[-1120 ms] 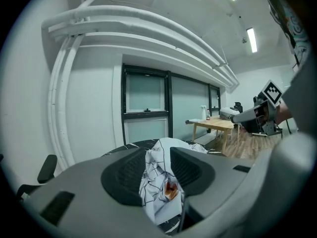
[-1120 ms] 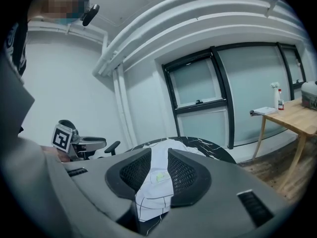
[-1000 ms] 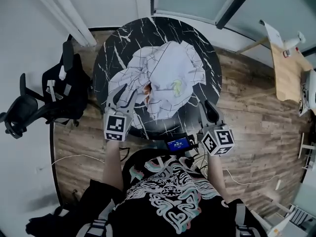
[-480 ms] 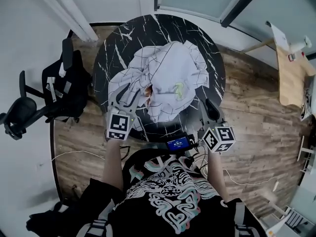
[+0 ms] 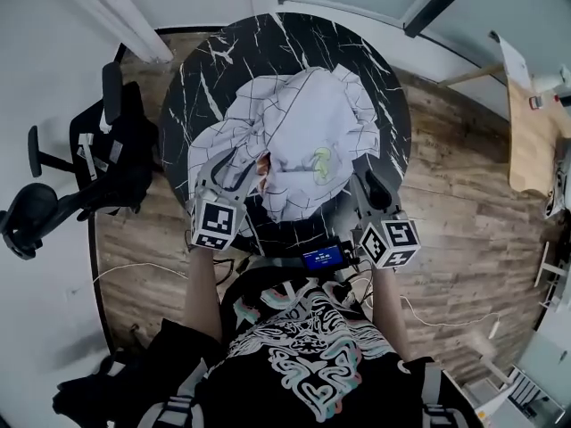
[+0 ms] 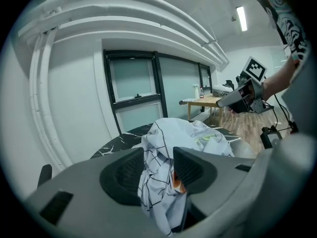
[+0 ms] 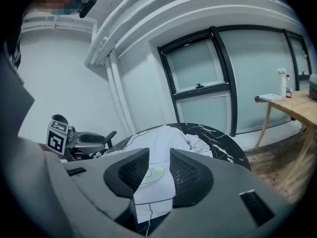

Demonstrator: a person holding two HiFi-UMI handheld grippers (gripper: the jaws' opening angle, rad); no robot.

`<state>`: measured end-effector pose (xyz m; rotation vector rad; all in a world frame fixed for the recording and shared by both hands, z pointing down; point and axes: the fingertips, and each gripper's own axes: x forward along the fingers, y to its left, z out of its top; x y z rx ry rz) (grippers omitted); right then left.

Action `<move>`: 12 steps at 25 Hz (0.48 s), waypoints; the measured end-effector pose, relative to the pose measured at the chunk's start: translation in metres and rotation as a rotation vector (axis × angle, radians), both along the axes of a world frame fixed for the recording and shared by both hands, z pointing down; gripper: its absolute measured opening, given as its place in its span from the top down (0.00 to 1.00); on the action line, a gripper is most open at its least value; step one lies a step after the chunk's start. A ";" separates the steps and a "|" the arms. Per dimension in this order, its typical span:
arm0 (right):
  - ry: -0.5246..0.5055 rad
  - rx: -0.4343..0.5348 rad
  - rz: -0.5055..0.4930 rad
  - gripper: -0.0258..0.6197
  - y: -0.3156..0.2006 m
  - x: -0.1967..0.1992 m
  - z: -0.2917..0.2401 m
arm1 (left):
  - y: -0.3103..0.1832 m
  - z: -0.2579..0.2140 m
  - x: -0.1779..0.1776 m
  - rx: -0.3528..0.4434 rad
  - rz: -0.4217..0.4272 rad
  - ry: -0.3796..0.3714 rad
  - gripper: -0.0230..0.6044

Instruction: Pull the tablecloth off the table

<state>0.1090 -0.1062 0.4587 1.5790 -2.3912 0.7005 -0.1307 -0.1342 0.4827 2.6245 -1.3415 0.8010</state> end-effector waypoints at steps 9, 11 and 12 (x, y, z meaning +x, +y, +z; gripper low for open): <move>-0.031 -0.102 0.027 0.72 -0.020 0.008 0.035 | -0.008 0.014 0.016 -0.049 0.073 0.037 0.52; -0.037 -0.121 0.029 0.70 -0.026 0.009 0.042 | -0.008 0.017 0.022 -0.052 0.101 0.039 0.44; -0.037 -0.131 0.032 0.69 -0.028 0.009 0.046 | -0.009 0.019 0.024 -0.057 0.105 0.039 0.41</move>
